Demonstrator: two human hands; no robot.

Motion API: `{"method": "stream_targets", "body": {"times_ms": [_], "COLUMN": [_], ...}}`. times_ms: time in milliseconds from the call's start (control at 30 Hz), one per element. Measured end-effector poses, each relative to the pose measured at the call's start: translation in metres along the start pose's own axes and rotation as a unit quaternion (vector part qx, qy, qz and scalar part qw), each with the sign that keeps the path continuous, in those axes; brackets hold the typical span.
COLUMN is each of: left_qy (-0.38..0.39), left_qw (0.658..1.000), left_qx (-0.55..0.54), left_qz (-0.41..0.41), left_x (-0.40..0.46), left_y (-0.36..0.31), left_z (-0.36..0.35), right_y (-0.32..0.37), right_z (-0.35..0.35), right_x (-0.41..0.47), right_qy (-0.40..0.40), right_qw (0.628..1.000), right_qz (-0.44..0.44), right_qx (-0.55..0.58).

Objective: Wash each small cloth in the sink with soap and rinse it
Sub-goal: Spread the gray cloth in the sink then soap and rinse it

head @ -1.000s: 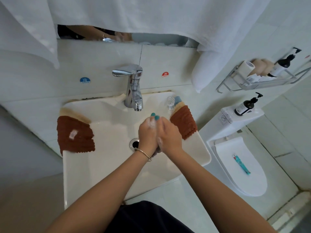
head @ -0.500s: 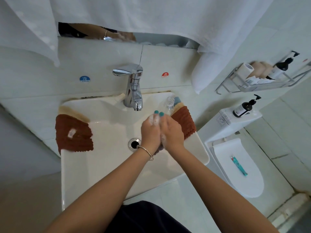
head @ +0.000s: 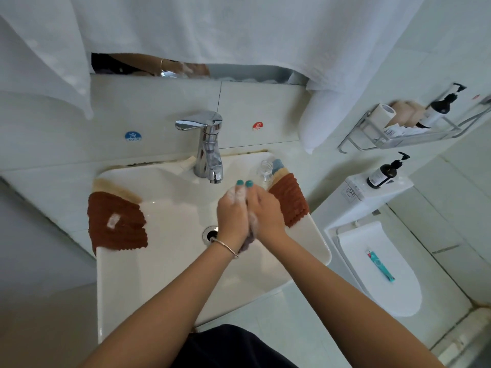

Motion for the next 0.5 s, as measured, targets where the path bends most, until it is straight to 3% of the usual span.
{"method": "stream_targets", "body": {"times_ms": [100,200,333,433,500], "left_qy": [0.035,0.005,0.053,0.017,0.036], "left_qw": [0.998,0.999,0.998,0.999,0.999], "left_qx": [0.022,-0.018,0.013,-0.023,-0.017], "left_qz": [-0.054,-0.032,-0.043,-0.027,-0.032], "left_x": [-0.005,0.004,-0.007,0.001,-0.006], "left_y": [-0.016,-0.018,-0.021,-0.021,-0.019], "left_z": [-0.007,0.006,-0.014,-0.007,-0.010], "right_y": [0.002,0.014,0.000,0.013,0.006], "right_z": [0.008,0.010,0.023,0.025,0.025], "right_x": [-0.001,-0.018,-0.002,-0.016,-0.011], "right_qy": [-0.038,-0.039,-0.071,-0.063,-0.051], "right_qw": [0.999,0.997,0.992,0.994,0.995], "right_qz": [0.005,0.048,-0.023,0.053,0.039], "right_qx": [0.014,0.053,0.101,0.073,0.073]}}
Point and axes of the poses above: each hand's wrist, its own x-axis towards the middle knuckle, its own z-axis out of the back of the hand, y = z × x, the point moved 7 cm from there along x, towards the middle knuckle, and after that the axes turned 15 degrees about -x, right-handed, at the moved point
